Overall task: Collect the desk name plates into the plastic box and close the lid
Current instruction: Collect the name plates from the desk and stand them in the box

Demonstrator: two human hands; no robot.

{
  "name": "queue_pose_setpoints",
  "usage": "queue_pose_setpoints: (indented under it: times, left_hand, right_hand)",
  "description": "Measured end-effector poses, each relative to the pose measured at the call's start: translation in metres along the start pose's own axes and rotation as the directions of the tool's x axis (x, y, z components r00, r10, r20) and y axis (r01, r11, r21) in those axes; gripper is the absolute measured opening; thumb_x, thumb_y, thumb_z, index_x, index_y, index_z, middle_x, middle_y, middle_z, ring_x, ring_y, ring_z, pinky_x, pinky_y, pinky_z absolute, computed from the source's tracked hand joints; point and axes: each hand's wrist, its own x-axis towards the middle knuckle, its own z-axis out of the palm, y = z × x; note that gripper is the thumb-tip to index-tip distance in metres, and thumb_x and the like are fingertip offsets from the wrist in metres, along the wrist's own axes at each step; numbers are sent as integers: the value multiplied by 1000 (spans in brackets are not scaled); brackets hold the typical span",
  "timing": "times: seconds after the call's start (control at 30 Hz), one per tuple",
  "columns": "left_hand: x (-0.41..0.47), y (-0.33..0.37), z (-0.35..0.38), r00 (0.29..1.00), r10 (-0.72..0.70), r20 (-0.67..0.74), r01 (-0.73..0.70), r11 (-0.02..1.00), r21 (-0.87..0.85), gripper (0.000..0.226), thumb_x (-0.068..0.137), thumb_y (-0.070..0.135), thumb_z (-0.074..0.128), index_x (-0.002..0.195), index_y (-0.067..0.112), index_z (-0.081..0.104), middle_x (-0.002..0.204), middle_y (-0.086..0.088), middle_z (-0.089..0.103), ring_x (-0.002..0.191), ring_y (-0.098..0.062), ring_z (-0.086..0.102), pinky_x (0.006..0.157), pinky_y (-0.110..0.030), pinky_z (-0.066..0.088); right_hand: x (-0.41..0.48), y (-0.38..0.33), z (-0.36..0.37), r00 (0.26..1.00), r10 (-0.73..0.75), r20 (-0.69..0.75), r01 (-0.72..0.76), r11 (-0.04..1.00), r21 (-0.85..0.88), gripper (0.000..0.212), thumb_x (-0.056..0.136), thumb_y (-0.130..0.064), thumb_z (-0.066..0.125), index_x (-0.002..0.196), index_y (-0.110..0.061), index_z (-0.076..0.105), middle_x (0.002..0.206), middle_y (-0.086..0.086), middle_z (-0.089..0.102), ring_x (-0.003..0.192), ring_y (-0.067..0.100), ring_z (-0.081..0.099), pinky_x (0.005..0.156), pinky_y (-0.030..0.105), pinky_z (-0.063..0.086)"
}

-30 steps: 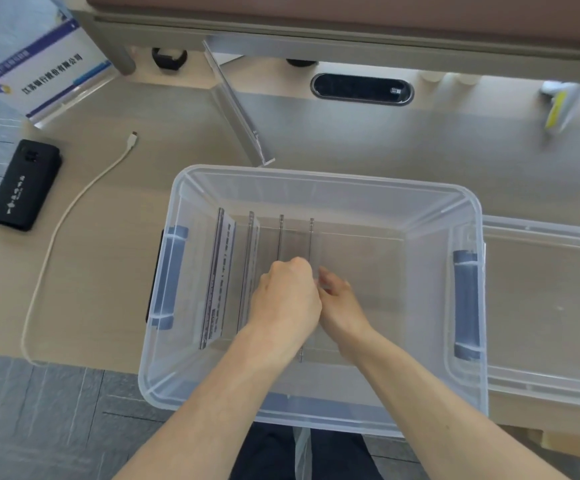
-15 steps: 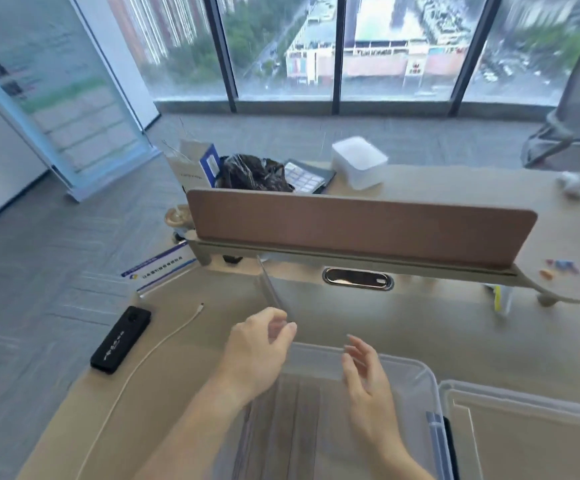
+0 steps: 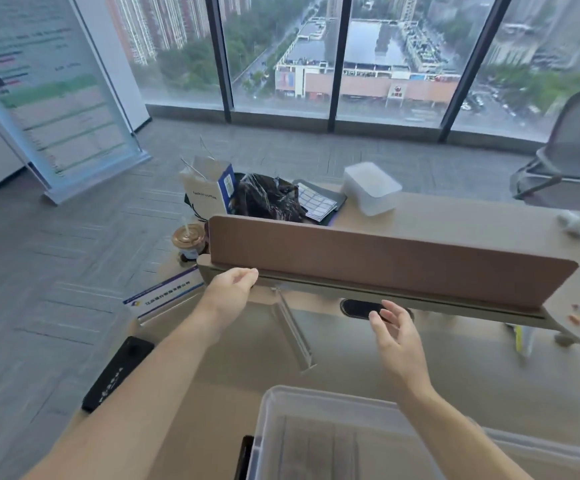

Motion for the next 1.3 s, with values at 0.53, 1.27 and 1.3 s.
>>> queue_pose_setpoints:
  times: [0.53,1.27,1.3]
  left_hand:
    - [200,-98,71,930,-225,292,177,967,180,51,93,49,66,127,12,69,133,-12,68,125,-28,61,90,-26,42]
    - [179,-152,74,895,346,282,-436,813,386,17,91,11,70,106,17,75,105,-3,78,98,-25,74,86,-36,58]
    - [177,-149,73,889,371,269,-454,798,397,15,91,12,70,103,18,75,101,-2,79,94,-25,75,83,-35,58]
  right_hand:
    - [63,94,145,960,239,145,-140,860,-491,78,71,-38,85,137,-32,43,124,-13,55,114,9,53,88,24,43]
    - [125,123,105,992,50,113,42,723,-689,16,96,-16,63,108,-18,72,95,0,64,91,25,62,77,22,40]
    - [123,121,102,988,16,153,99,698,-709,15,96,-15,62,106,-18,72,91,-3,64,90,26,64,76,24,41]
